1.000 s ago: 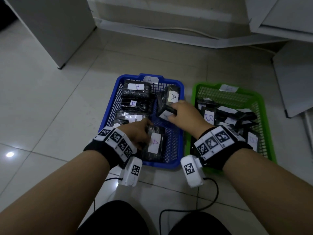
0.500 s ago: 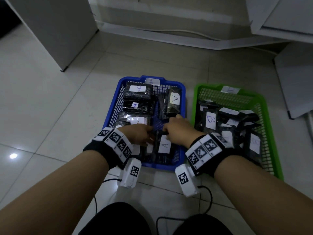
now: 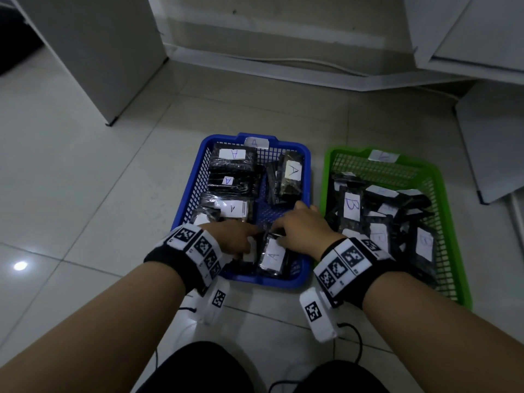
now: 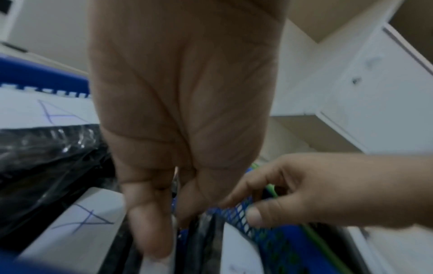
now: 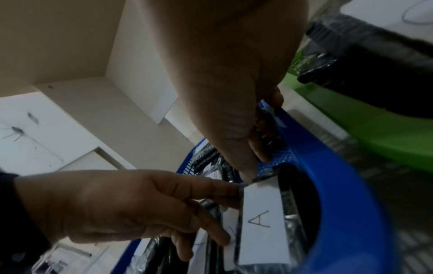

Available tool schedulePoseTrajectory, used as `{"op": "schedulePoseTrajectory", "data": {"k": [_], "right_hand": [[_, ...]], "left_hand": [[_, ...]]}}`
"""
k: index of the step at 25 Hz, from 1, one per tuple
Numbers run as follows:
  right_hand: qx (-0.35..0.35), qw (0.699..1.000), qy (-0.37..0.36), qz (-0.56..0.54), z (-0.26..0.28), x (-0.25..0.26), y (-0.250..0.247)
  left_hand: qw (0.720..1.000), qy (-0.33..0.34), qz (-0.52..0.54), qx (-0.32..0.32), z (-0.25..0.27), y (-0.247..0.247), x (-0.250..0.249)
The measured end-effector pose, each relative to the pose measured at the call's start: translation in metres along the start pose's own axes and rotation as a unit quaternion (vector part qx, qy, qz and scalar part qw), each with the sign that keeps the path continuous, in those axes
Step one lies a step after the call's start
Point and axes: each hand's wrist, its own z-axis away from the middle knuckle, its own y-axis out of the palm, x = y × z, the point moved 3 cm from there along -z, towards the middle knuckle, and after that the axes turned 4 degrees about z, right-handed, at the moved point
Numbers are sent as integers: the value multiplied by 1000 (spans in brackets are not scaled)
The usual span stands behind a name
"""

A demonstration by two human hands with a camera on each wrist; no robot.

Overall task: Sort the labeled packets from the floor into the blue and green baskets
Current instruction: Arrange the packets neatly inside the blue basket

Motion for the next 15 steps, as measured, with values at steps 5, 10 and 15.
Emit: {"op": "schedulePoseTrajectory", "data": {"k": [5, 10, 15], "right_hand": [[-121, 989, 74, -48, -14, -14, -17], [-114, 989, 64, -72, -13, -8, -19], [49, 987, -13, -155, 29, 25, -13]], "left_hand": [[941, 76, 84, -319, 35, -36, 16], [872, -104, 122, -462, 69, -39, 72], [900, -218, 163, -341, 71, -24, 97]]}}
